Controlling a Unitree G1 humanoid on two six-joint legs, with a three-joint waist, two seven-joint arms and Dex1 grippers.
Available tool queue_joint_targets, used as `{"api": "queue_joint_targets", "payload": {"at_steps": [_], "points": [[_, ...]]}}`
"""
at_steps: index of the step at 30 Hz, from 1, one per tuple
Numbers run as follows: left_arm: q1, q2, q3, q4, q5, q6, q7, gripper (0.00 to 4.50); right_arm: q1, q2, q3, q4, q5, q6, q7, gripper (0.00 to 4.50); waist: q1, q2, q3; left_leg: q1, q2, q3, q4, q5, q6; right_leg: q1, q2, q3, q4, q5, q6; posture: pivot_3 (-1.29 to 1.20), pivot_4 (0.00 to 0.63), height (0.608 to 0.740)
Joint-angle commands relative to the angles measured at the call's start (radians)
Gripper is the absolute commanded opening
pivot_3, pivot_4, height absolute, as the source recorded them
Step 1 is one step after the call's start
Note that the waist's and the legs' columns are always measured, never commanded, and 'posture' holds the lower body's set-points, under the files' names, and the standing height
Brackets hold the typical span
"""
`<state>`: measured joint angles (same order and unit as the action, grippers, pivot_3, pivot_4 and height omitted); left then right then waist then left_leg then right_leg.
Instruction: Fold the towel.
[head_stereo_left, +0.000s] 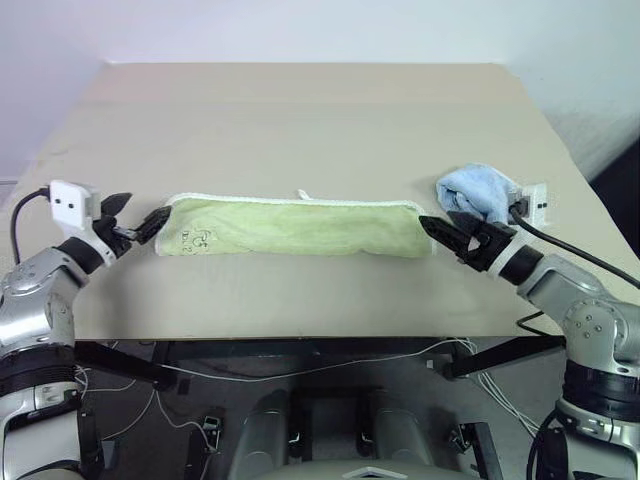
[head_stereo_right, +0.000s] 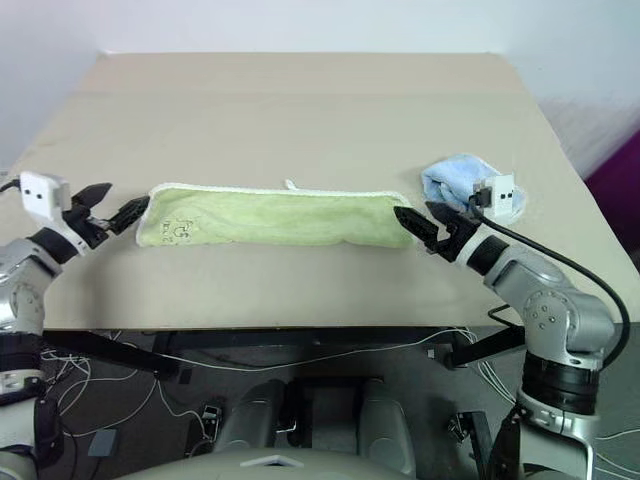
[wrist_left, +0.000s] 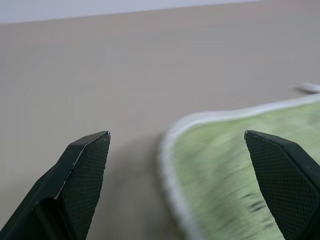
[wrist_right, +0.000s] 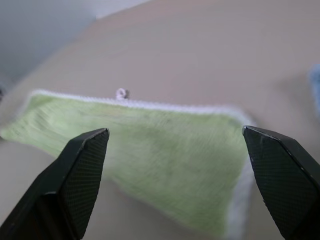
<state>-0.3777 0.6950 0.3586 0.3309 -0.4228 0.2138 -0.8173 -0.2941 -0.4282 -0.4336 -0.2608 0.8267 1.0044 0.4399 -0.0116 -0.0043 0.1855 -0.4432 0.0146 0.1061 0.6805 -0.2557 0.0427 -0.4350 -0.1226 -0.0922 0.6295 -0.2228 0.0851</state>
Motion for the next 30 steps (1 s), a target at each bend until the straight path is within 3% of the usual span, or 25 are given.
{"api": "queue_joint_targets", "payload": {"at_steps": [1,9,18,25,30], "points": [[0.022,-0.005,-0.064,-0.142,-0.029,0.03,-0.076,4.5,0.016,0.079,-0.09,-0.073,0.179,0.118,-0.169,4.48,-0.001,0.0,0.0,0.0,0.0,0.0,0.0,0.0,0.0,-0.001,0.0,0.0,0.0,0.0,0.0,0.0,0.15,0.74],[0.043,-0.065,-0.168,-0.272,-0.032,0.078,-0.112,4.5,0.071,0.201,-0.132,-0.061,0.404,0.198,-0.461,4.48,-0.001,0.001,0.0,0.0,0.0,0.0,-0.001,0.0,0.002,0.0,0.002,0.0,0.0,0.0,0.0,0.0,0.15,0.74],[0.056,-0.092,-0.188,-0.313,-0.041,0.092,-0.112,4.5,0.076,0.265,-0.109,0.029,0.63,0.111,-0.769,4.48,-0.001,0.001,-0.001,0.0,0.0,0.002,0.0,0.001,0.005,0.001,0.006,-0.001,0.0,0.0,0.0,0.0,0.15,0.74],[0.081,-0.115,-0.194,-0.364,-0.048,0.115,-0.102,4.5,0.022,0.279,-0.09,0.126,0.69,-0.022,-0.874,4.48,-0.003,0.001,-0.001,0.001,0.0,0.002,0.0,0.001,0.005,0.001,0.007,-0.001,0.0,0.0,0.001,0.0,0.15,0.74],[0.095,-0.122,-0.198,-0.389,-0.052,0.122,-0.09,4.5,0.003,0.278,-0.072,0.206,0.643,-0.101,-0.886,4.48,-0.002,0.0,-0.002,0.001,0.001,0.002,0.0,0.001,0.005,0.002,0.007,-0.001,0.0,0.0,0.001,0.0,0.15,0.74]]}}
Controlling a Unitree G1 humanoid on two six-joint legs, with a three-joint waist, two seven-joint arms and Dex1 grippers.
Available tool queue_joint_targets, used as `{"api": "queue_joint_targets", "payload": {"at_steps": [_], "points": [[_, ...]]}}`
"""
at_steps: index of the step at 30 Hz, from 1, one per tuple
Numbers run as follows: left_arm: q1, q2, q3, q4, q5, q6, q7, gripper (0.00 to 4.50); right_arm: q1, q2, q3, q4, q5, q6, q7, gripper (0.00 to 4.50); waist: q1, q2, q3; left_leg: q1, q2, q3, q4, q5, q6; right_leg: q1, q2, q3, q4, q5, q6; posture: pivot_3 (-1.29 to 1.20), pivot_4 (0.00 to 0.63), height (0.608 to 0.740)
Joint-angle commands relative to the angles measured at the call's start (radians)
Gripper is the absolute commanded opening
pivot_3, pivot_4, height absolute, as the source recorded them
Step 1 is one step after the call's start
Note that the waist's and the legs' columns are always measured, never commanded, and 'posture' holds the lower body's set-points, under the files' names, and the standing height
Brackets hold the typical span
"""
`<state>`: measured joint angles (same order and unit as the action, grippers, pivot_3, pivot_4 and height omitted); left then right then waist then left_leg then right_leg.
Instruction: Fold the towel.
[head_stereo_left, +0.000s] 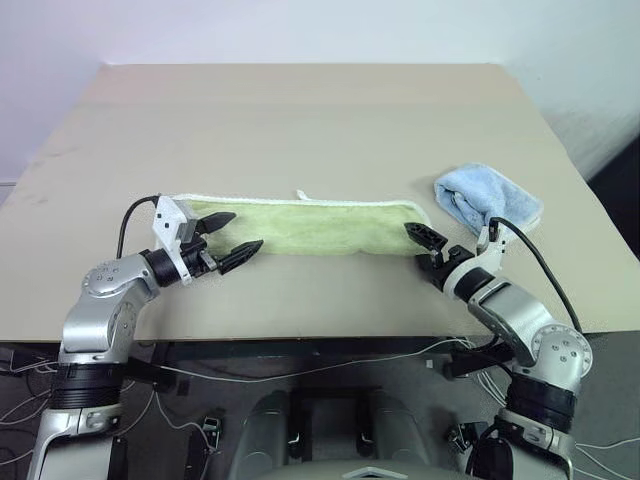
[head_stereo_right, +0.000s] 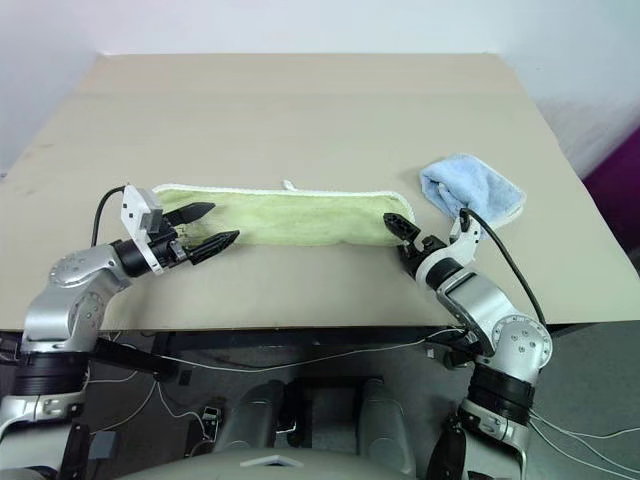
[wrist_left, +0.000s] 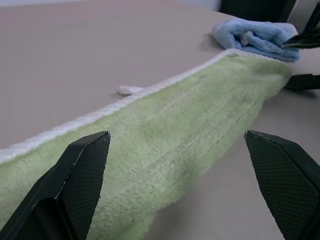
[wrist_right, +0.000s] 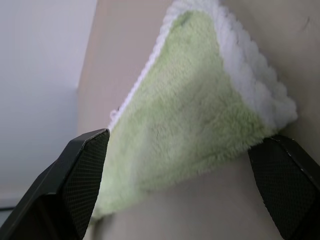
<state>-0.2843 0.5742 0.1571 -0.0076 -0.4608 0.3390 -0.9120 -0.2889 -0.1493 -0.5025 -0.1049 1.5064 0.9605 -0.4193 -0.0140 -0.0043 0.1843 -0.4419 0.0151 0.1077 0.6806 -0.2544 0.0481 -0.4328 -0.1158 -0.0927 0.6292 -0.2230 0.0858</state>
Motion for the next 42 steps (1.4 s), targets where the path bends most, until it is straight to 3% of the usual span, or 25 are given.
{"api": "queue_joint_targets", "payload": {"at_steps": [1,3,14,21,31,42], "points": [[0.003,-0.001,0.005,-0.054,-0.015,-0.002,0.007,4.5,-0.001,-0.001,-0.002,0.057,-0.035,-0.067,-0.03,4.31,0.0,-0.001,-0.001,0.0,0.0,0.0,0.0,0.0,0.0,0.0,0.0,0.0,0.0,0.0,0.0,0.0,0.15,0.74],[0.008,0.0,0.009,-0.059,-0.019,0.001,0.011,4.5,0.001,-0.005,0.003,0.061,-0.03,-0.08,-0.028,3.93,0.001,-0.001,-0.002,0.001,0.0,0.0,0.0,0.0,0.0,0.001,0.0,0.0,0.0,0.0,0.0,0.0,0.15,0.74],[0.016,-0.008,0.0,-0.059,-0.019,-0.003,0.029,4.5,-0.004,-0.012,0.008,0.064,-0.007,-0.141,-0.032,0.04,0.002,-0.002,-0.003,0.0,0.0,0.0,0.0,0.0,0.0,0.001,0.0,0.0,-0.001,0.0,0.0,0.0,0.15,0.74],[0.019,-0.012,0.002,-0.058,-0.019,-0.004,0.031,4.5,0.003,-0.048,-0.013,0.057,-0.006,-0.177,-0.014,0.01,0.004,-0.001,-0.004,0.0,0.0,-0.001,0.0,0.0,0.0,0.001,-0.001,0.0,-0.001,0.0,0.0,0.0,0.15,0.74],[0.025,-0.02,-0.001,-0.056,-0.014,-0.008,0.033,4.5,0.0,-0.265,-0.046,0.045,0.006,-0.143,0.048,0.01,0.002,0.001,-0.002,-0.001,0.0,0.0,0.0,-0.001,0.001,-0.001,-0.002,0.0,-0.002,0.0,0.0,0.0,0.15,0.74],[0.023,-0.028,-0.009,-0.062,-0.014,-0.005,0.043,4.5,-0.109,-0.494,0.332,-0.195,-0.356,-0.028,0.378,0.01,0.003,0.001,-0.002,-0.002,0.0,0.0,0.0,-0.001,0.001,-0.002,-0.002,0.0,-0.002,0.0,0.0,0.0,0.15,0.74]]}}
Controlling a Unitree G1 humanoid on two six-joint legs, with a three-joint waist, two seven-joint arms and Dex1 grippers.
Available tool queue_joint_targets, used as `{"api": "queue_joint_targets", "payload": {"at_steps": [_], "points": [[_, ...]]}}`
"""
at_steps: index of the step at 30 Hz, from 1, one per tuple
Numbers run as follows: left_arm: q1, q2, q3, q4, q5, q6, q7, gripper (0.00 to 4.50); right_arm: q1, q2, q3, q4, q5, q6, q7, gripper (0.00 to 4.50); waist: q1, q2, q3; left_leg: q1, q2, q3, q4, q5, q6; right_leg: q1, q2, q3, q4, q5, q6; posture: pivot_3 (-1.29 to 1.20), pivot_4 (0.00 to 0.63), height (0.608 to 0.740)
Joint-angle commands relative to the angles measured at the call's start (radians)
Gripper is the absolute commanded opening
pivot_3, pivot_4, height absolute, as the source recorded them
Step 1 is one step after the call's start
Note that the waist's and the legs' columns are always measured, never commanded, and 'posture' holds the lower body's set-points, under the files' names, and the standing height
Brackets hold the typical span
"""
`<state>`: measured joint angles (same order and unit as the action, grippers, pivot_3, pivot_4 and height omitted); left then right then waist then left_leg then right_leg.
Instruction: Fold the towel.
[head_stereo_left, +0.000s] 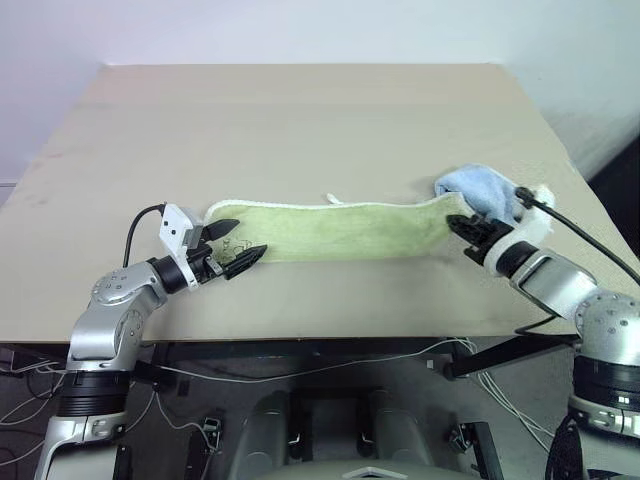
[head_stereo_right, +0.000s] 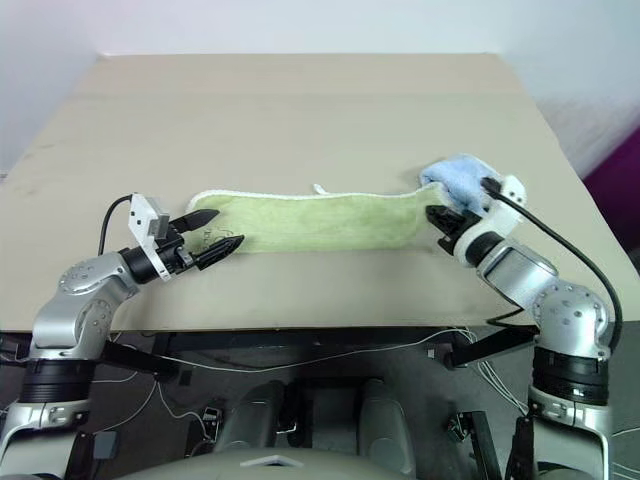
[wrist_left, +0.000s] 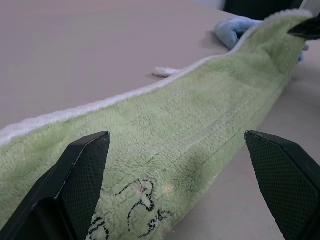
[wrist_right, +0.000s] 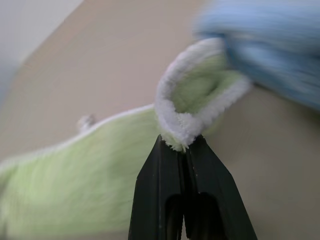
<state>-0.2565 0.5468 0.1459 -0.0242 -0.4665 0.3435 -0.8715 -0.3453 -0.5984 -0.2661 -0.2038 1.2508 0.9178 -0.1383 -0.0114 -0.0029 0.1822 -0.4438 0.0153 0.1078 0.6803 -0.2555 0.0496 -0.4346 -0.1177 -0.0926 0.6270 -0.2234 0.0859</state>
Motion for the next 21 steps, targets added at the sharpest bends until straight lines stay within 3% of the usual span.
{"api": "queue_joint_targets", "payload": {"at_steps": [1,4,10,21], "points": [[-0.007,-0.002,0.0,-0.046,-0.007,-0.009,0.004,4.5,-0.072,-0.058,0.139,-0.109,-0.143,0.016,0.132,0.01,0.0,0.0,0.0,0.0,0.0,0.0,0.0,0.0,0.0,0.0,0.0,0.0,0.0,0.0,0.0,0.0,0.15,0.74],[-0.011,-0.01,-0.008,-0.046,-0.008,-0.008,0.01,4.5,-0.121,-0.064,0.253,-0.126,-0.26,0.009,0.212,0.01,0.002,0.0,0.0,-0.001,0.0,0.0,0.0,0.0,0.0,-0.001,0.0,0.0,-0.001,0.0,0.0,0.0,0.15,0.74],[-0.013,-0.038,-0.028,-0.054,-0.003,-0.01,0.021,4.5,-0.194,0.068,0.489,-0.029,-0.497,-0.048,0.34,0.01,0.0,0.0,0.0,-0.001,0.0,0.0,0.0,0.0,0.0,-0.001,0.0,0.0,-0.001,0.0,0.0,0.0,0.15,0.74],[0.051,-0.046,-0.013,-0.107,-0.025,0.001,0.05,4.5,-0.181,0.18,0.496,0.021,-0.661,-0.061,0.441,0.01,-0.001,0.0,0.0,-0.001,0.0,0.0,0.001,0.0,0.0,-0.001,0.0,-0.001,0.0,0.0,0.0,0.0,0.15,0.74]]}}
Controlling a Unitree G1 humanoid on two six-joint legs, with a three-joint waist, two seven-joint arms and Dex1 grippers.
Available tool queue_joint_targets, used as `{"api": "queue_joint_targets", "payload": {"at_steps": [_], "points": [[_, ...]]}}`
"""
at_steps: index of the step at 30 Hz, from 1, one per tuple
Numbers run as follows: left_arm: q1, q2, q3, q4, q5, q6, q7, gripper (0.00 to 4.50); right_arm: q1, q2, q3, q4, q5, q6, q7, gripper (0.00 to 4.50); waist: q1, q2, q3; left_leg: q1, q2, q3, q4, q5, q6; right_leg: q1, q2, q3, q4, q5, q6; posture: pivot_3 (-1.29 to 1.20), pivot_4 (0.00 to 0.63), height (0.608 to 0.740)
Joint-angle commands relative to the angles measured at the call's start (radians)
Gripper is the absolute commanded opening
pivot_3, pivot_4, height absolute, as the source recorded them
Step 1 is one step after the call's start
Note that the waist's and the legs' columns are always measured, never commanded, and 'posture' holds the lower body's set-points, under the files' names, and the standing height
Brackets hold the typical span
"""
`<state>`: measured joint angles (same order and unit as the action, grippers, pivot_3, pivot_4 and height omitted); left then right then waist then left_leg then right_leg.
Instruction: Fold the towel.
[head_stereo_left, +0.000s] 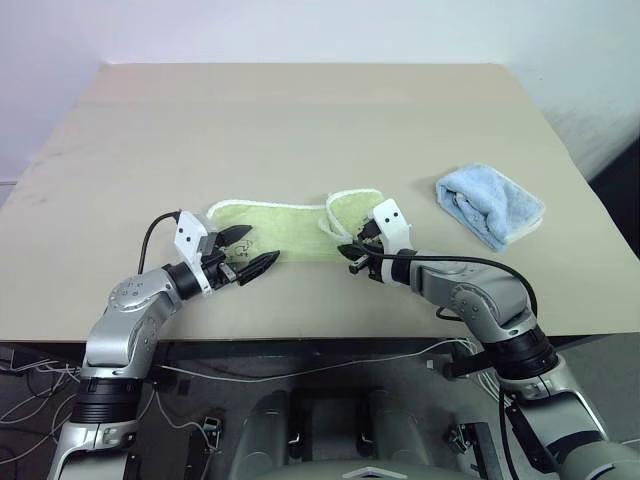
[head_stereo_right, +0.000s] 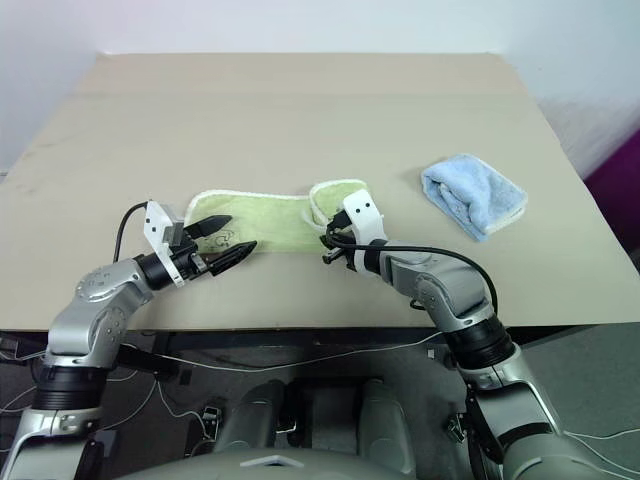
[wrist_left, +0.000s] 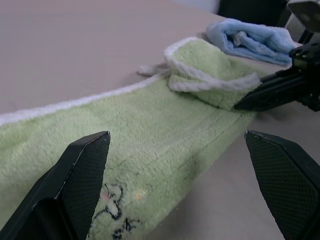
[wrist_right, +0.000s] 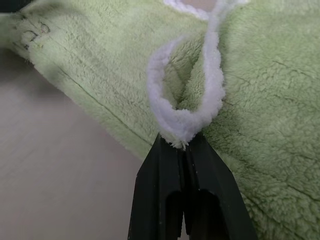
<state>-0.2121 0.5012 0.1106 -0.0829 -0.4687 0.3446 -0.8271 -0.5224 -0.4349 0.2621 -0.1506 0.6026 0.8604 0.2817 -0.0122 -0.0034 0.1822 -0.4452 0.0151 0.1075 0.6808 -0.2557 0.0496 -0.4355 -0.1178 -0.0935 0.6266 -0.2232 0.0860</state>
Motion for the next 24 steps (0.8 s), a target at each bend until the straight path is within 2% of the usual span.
{"api": "queue_joint_targets", "payload": {"at_steps": [1,2,3,5,8,13,16,17,20,24], "points": [[0.011,-0.002,0.02,-0.052,-0.025,0.002,0.007,4.5,-0.002,0.023,-0.036,-0.036,-0.018,-0.001,0.026,0.01,0.001,0.0,0.0,0.0,0.0,0.0,0.0,0.0,0.0,0.0,0.0,0.0,0.0,0.0,0.0,0.0,0.15,0.74],[0.015,-0.005,0.017,-0.057,-0.027,0.005,0.01,4.5,0.0,0.033,-0.046,-0.039,-0.017,0.001,0.029,0.01,0.001,0.0,0.0,0.0,0.0,0.0,0.0,0.0,0.0,0.0,0.0,0.0,0.0,0.0,0.0,0.0,0.15,0.74],[0.018,-0.007,0.014,-0.06,-0.028,0.007,0.011,4.5,0.002,0.044,-0.057,-0.043,-0.01,0.005,0.036,0.47,0.001,0.0,0.0,0.0,0.0,0.0,0.0,0.0,0.0,0.0,0.0,0.0,0.0,0.0,0.0,0.0,0.15,0.74],[0.027,-0.012,0.01,-0.068,-0.031,0.012,0.013,4.5,0.008,0.055,-0.079,-0.064,0.007,0.018,0.053,0.97,0.001,0.0,0.0,0.0,0.0,0.0,0.0,0.0,0.0,0.0,0.0,0.0,0.0,0.0,0.0,0.0,0.15,0.74],[0.047,-0.018,0.018,-0.084,-0.046,0.029,0.021,4.5,0.024,0.057,-0.115,-0.111,0.026,0.037,0.068,2.05,0.0,0.0,0.0,0.0,0.0,0.0,0.0,0.0,0.0,0.0,0.0,0.0,0.0,0.0,0.0,0.0,0.15,0.74],[0.111,-0.032,0.072,-0.137,-0.13,0.096,0.065,4.5,0.076,0.001,-0.192,-0.23,0.033,0.024,0.116,3.75,0.001,0.0,0.0,0.0,0.0,0.0,0.0,-0.001,-0.001,-0.001,-0.001,0.0,-0.001,0.0,0.0,0.0,0.15,0.74],[0.152,-0.063,0.139,-0.192,-0.24,0.174,0.129,4.5,0.102,-0.047,-0.252,-0.275,0.043,0.009,0.156,3.75,0.002,0.0,0.0,0.0,0.0,-0.001,-0.001,-0.002,-0.003,-0.001,-0.002,0.0,-0.001,0.0,0.0,0.0,0.15,0.74],[0.167,-0.089,0.17,-0.214,-0.295,0.21,0.178,4.5,0.093,-0.054,-0.277,-0.253,0.036,-0.016,0.169,3.57,0.001,0.0,0.0,0.0,0.0,-0.001,-0.001,-0.002,-0.003,0.0,-0.002,0.0,-0.002,0.0,-0.001,0.0,0.15,0.74],[0.188,-0.15,0.233,-0.253,-0.412,0.289,0.305,4.5,0.051,-0.053,-0.294,-0.156,-0.012,-0.093,0.194,2.75,0.001,0.0,0.0,0.0,0.001,-0.002,-0.001,-0.002,-0.003,0.001,-0.002,0.0,-0.003,0.0,-0.001,0.0,0.15,0.74],[0.21,-0.218,0.264,-0.299,-0.519,0.362,0.468,4.5,-0.021,0.005,-0.248,0.037,-0.099,-0.233,0.234,1.35,-0.001,0.0,0.0,0.001,0.001,-0.001,-0.001,-0.001,-0.001,0.001,-0.001,0.0,-0.003,0.0,0.0,0.0,0.15,0.74]]}}
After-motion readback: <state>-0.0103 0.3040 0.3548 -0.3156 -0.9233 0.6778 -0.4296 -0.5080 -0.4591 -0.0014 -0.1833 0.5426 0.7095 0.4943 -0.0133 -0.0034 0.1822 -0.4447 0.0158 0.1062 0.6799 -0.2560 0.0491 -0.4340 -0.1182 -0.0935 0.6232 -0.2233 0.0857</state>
